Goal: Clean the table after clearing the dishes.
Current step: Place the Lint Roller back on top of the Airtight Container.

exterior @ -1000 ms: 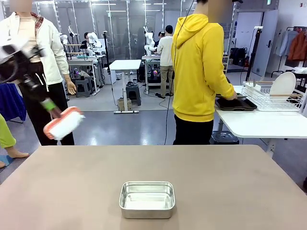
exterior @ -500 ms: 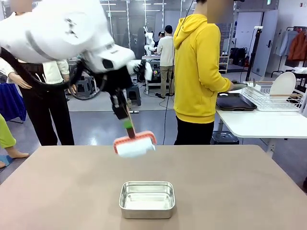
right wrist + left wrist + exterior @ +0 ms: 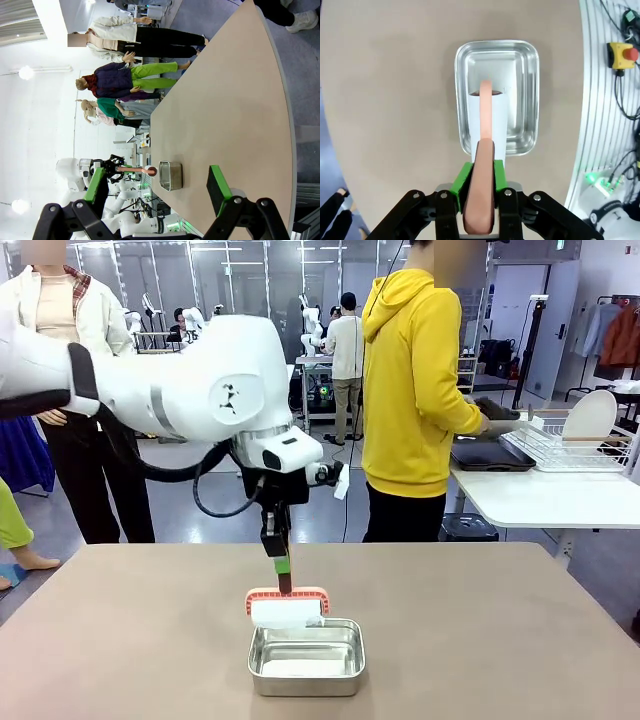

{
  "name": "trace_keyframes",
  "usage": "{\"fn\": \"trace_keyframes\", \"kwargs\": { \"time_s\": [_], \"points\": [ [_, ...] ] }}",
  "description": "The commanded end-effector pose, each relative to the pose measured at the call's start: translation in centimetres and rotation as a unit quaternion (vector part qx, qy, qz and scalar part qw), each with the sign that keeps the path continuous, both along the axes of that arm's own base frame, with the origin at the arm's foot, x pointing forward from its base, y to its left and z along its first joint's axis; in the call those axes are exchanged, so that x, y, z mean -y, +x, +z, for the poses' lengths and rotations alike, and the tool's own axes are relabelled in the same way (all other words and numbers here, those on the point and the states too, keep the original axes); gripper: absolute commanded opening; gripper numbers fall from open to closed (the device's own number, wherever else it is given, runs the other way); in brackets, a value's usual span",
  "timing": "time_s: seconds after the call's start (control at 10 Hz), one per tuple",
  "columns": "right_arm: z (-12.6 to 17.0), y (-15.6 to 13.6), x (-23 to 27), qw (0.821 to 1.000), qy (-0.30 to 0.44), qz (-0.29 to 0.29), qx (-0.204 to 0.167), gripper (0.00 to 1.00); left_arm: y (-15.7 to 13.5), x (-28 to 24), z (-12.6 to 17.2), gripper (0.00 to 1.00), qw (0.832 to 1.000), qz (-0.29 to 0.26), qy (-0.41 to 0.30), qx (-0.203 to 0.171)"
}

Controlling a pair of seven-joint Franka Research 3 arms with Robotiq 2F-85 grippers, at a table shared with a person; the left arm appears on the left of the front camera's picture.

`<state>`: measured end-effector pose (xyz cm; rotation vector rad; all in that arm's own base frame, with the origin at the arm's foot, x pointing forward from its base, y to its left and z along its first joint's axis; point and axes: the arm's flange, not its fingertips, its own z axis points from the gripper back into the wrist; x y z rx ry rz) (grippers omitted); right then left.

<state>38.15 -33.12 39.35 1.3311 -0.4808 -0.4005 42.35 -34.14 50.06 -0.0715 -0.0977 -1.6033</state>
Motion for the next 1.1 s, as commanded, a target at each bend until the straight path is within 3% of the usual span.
{"fn": "trace_keyframes", "kwargs": {
  "time_s": [0.0,0.2,0.8,0.9,1.0],
  "points": [
    [0.3,-0.1,-0.1,1.000,-0.001,-0.001,0.003,1.00,1.0,1.2,-0.8,0.22,1.000,-0.009,-0.010,-0.011],
    [0.3,-0.1,-0.1,1.000,-0.001,-0.001,0.003,1.00,1.4,2.7,-2.4,0.22,0.999,-0.007,-0.007,-0.043],
    [0.3,-0.1,-0.1,1.000,-0.001,-0.001,0.003,1.00,5.1,4.7,-7.8,0.22,0.998,-0.021,0.011,-0.054],
    [0.3,-0.1,-0.1,1.000,-0.001,-0.001,0.003,1.00,5.2,4.5,-7.9,0.53,0.998,-0.018,0.014,-0.056],
    [0.3,-0.1,-0.1,1.000,-0.001,-0.001,0.003,1.00,5.1,4.6,-7.8,0.53,0.998,-0.025,0.018,-0.052]
  ]
}}
